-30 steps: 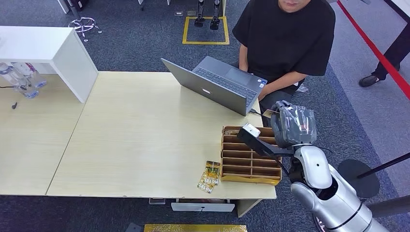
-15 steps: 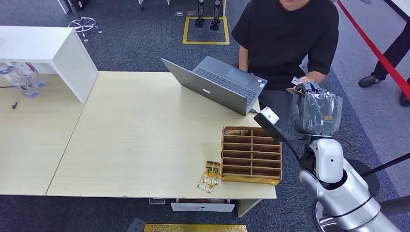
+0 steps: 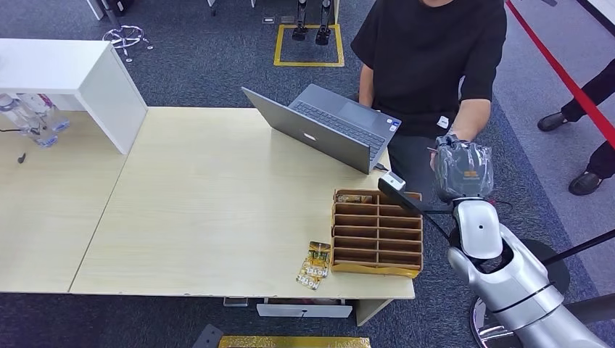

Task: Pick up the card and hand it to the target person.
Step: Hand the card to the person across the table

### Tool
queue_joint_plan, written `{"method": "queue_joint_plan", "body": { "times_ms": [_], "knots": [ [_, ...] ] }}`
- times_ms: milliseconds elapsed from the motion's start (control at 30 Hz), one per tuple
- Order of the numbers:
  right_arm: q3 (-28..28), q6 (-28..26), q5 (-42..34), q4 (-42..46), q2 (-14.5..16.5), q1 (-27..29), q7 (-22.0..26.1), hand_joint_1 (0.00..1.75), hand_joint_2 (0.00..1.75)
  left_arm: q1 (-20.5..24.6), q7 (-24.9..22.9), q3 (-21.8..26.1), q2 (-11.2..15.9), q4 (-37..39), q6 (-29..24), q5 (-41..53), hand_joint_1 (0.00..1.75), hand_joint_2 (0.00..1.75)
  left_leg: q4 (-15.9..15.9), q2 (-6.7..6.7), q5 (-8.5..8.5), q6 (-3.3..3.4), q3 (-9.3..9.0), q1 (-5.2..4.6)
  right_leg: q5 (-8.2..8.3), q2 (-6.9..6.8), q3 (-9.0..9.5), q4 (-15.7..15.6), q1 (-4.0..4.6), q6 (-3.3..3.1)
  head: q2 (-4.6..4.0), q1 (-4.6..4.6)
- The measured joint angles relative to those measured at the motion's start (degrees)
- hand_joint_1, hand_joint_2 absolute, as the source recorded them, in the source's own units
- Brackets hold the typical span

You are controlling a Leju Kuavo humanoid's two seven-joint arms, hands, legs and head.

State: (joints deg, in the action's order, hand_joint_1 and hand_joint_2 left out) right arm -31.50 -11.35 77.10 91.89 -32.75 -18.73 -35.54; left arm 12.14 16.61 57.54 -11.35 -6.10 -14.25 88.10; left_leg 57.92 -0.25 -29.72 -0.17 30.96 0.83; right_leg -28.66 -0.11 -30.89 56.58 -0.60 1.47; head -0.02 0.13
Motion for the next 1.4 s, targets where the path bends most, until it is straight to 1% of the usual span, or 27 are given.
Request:
{"method": "queue_joint_plan", "body": {
  "times_ms": [67, 133, 167, 267, 300, 433, 567, 667, 800, 867, 900, 933, 1000, 1067, 1133, 1200, 1267, 1400],
  "knots": [
    [-0.5, 0.4, 0.1, -1.1, 0.0, 0.0, 0.1, 1.56, 1.75, 0.0, 0.0, -0.1, 0.0, 0.0, 0.0, 0.0, 0.00, 0.00, 0.0, 0.00, 0.00, 0.00, 0.00, 0.00, 0.00, 0.00, 0.00, 0.0, 0.00, 0.00, 0.00, 0.00],
    [-1.0, 0.7, 0.1, -1.9, 0.0, 0.0, -0.1, 1.50, 1.75, 0.0, 0.0, -0.1, 0.0, 0.0, 0.0, 0.0, 0.00, 0.00, 0.0, 0.00, 0.00, 0.00, 0.00, 0.00, 0.00, 0.00, 0.00, 0.0, 0.00, 0.00, 0.00, 0.00],
    [-1.2, 0.9, 0.1, -2.3, 0.0, 0.0, -0.2, 1.20, 1.75, 0.0, 0.0, -0.1, 0.0, 0.0, 0.0, 0.0, 0.00, 0.00, 0.0, 0.00, 0.00, 0.00, 0.00, 0.00, 0.00, 0.00, -0.01, 0.0, 0.00, 0.00, 0.00, 0.00],
    [-1.6, 1.4, 0.0, -3.0, -0.3, 0.0, -0.6, 0.10, 1.75, 0.0, 0.0, -0.2, 0.0, 0.0, 0.0, 0.0, 0.00, 0.00, 0.0, 0.00, 0.00, 0.00, 0.00, 0.00, 0.00, 0.00, -0.01, 0.0, 0.00, 0.00, 0.00, 0.01],
    [-1.8, 1.5, -0.1, -3.2, -0.3, 0.0, -0.8, 0.00, 1.75, 0.0, 0.0, -0.2, 0.0, 0.0, 0.0, 0.0, 0.00, 0.00, 0.0, 0.00, 0.00, 0.00, 0.00, 0.00, 0.00, 0.01, -0.01, 0.0, 0.00, 0.00, 0.00, 0.01],
    [-2.0, 1.5, -1.5, -4.2, -0.5, 0.1, -1.6, 0.00, 0.00, 0.0, 0.0, -0.2, 0.0, 0.0, -0.1, 0.0, 0.00, 0.00, 0.0, 0.01, 0.00, 0.00, -0.01, 0.00, 0.00, 0.01, -0.01, 0.0, 0.00, 0.00, 0.00, 0.01],
    [-2.0, 0.1, -2.8, -4.7, -0.4, 0.3, -2.1, 0.00, 0.00, 0.0, 0.0, -0.2, 0.0, 0.0, -0.1, 0.0, 0.00, 0.00, 0.0, 0.01, 0.00, 0.00, -0.01, 0.00, 0.00, 0.01, -0.01, 0.0, 0.00, 0.00, 0.00, 0.00],
    [-1.9, -2.8, -4.4, -4.9, -0.4, 0.6, -2.8, 0.00, 0.00, 0.0, 0.0, -0.2, 0.0, 0.0, -0.1, 0.0, 0.00, 0.00, 0.0, 0.01, 0.00, 0.00, 0.00, 0.00, 0.00, 0.01, -0.01, 0.0, 0.00, 0.00, 0.00, 0.00],
    [-1.0, -9.7, -10.5, -5.0, 0.0, 1.3, -3.4, 0.00, 0.00, -0.1, 0.0, -0.3, 0.0, 0.0, 0.0, 0.0, 0.00, 0.00, 0.0, 0.00, 0.00, 0.00, 0.00, 0.00, 0.00, 0.00, -0.01, 0.0, 0.00, 0.00, 0.00, 0.00],
    [-0.3, -15.4, -17.8, -4.9, 0.6, 1.7, -1.7, 0.00, 0.00, -0.2, 0.0, -0.3, 0.0, 0.0, -0.1, 0.0, 0.00, 0.00, 0.0, 0.00, 0.00, 0.00, 0.01, 0.00, 0.00, 0.00, 0.00, 0.0, 0.00, 0.00, 0.00, 0.01],
    [0.3, -19.0, -23.7, -4.8, 1.2, 1.9, 0.6, 0.00, 0.00, -0.2, 0.1, -0.3, 0.1, 0.0, -0.1, 0.0, 0.00, 0.00, 0.0, 0.00, 0.00, 0.00, 0.01, 0.00, 0.00, 0.00, 0.00, 0.0, 0.00, 0.00, 0.00, 0.01],
    [1.0, -22.6, -30.8, -4.4, 2.1, 2.3, 4.0, 0.00, 0.00, -0.3, 0.1, -0.3, 0.1, 0.0, -0.2, 0.0, 0.00, 0.00, 0.0, 0.00, 0.00, 0.00, 0.01, 0.01, 0.00, 0.00, 0.01, 0.0, 0.01, 0.00, 0.00, 0.01],
    [3.1, -27.3, -45.2, -3.1, 4.8, 3.3, 12.4, 0.00, 0.00, -0.6, 0.3, -0.2, 0.1, 0.0, -0.5, 0.0, 0.00, 0.00, 0.0, 0.00, 0.00, 0.00, 0.01, 0.02, 0.00, 0.00, 0.00, 0.0, 0.02, 0.00, 0.00, 0.00],
    [5.2, -28.6, -56.7, -1.4, 8.0, 4.5, 19.9, 0.00, 0.00, -0.8, 0.4, -0.2, 0.1, 0.0, -0.8, 0.0, 0.00, 0.00, 0.0, -0.01, 0.00, 0.00, 0.00, 0.03, 0.00, 0.00, 0.00, 0.0, 0.03, -0.01, 0.00, -0.01],
    [6.9, -28.7, -65.2, 0.2, 10.6, 5.7, 25.4, 0.00, 0.00, -1.1, 0.4, -0.1, 0.1, 0.0, -1.0, 0.0, 0.00, 0.00, 0.0, -0.04, 0.00, -0.01, 0.00, 0.03, -0.01, -0.03, 0.00, 0.0, 0.03, -0.01, 0.00, 0.00],
    [8.1, -28.7, -71.3, 1.8, 12.6, 7.1, 29.6, 0.00, 0.87, -1.4, 0.4, 0.0, 0.1, 0.0, -1.1, 0.0, 0.00, 0.00, 0.0, -0.05, 0.00, -0.01, 0.00, 0.03, -0.02, -0.04, 0.00, 0.0, 0.03, -0.02, 0.00, 0.00],
    [9.0, -28.7, -75.2, 3.3, 14.5, 8.6, 33.0, 0.00, 1.75, -1.6, 0.5, 0.1, 0.1, 0.0, -1.3, 0.0, 0.00, 0.00, 0.0, -0.04, 0.00, -0.01, 0.00, 0.03, -0.02, -0.02, 0.00, 0.0, 0.03, -0.02, 0.00, 0.01],
    [10.2, -28.7, -79.4, 5.3, 18.0, 11.5, 38.2, 0.00, 1.75, -1.9, 1.1, 0.4, 0.2, 0.0, -1.8, 0.0, 0.00, 0.00, 0.0, -0.03, 0.00, 0.00, 0.00, 0.02, -0.02, -0.02, 0.00, 0.0, 0.01, -0.01, 0.00, 0.01]
  ]
}}
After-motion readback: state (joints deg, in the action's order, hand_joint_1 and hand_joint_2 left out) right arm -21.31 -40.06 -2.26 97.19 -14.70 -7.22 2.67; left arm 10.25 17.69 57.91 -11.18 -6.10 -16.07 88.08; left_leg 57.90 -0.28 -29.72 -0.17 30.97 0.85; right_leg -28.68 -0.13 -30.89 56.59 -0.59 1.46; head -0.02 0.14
